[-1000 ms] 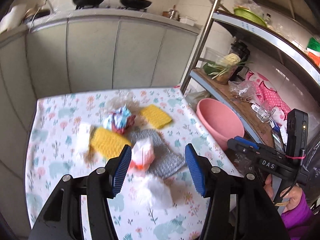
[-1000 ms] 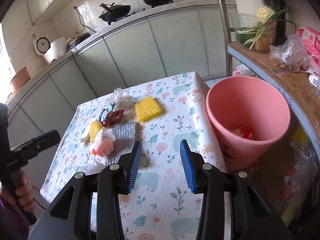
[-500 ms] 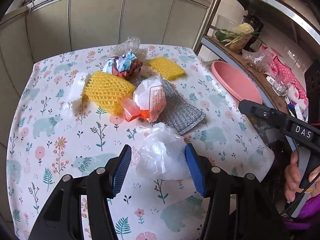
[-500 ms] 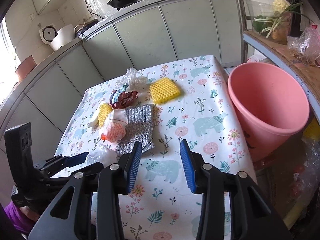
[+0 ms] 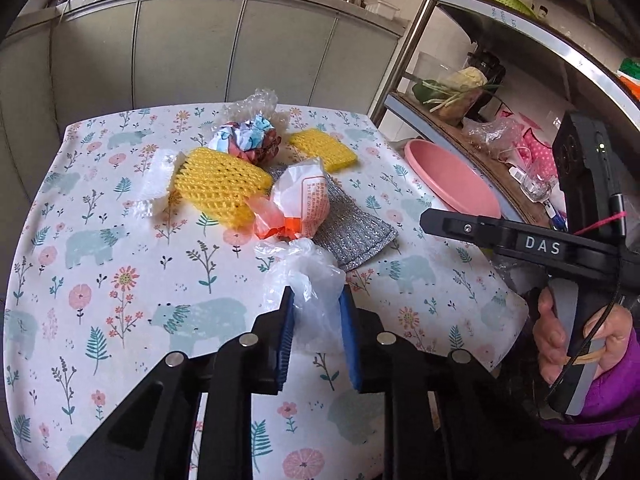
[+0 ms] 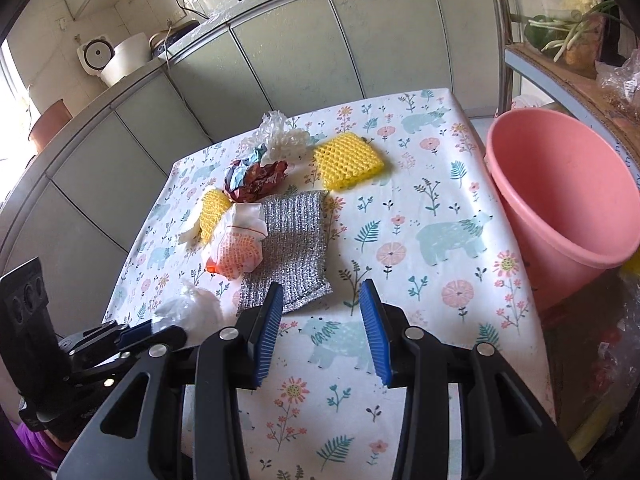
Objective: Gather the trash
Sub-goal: 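Grasp the clear plastic bag with the left tool while the right tool grasps the grey mesh scrubber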
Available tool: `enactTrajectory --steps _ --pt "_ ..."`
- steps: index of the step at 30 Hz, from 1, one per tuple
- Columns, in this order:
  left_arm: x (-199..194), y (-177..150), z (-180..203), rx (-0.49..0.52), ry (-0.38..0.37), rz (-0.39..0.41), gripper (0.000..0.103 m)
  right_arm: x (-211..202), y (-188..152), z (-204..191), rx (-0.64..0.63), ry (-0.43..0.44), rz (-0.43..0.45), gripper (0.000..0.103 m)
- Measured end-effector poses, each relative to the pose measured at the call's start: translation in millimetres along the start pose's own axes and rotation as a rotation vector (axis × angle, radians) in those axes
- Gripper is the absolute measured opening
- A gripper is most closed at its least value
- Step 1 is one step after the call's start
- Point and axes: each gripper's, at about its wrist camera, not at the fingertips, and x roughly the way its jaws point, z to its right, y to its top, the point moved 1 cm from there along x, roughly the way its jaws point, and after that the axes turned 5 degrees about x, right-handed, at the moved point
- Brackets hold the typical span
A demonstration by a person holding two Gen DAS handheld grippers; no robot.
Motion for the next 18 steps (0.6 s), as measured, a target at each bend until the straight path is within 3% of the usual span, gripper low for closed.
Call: enactTrajectory --steps 7,18 --pt "-21.1 -5.3 -34.3 -0.057 0.029 0.05 0.02 27.5 6.2 -8.3 0.024 -0.02 -0.066 0.041" --pt "-33.0 -13.0 -71.7 -0.118 0.001 0.062 0.02 66.3 13.6 -11.3 0.072 -0.066 -0.152 0.041"
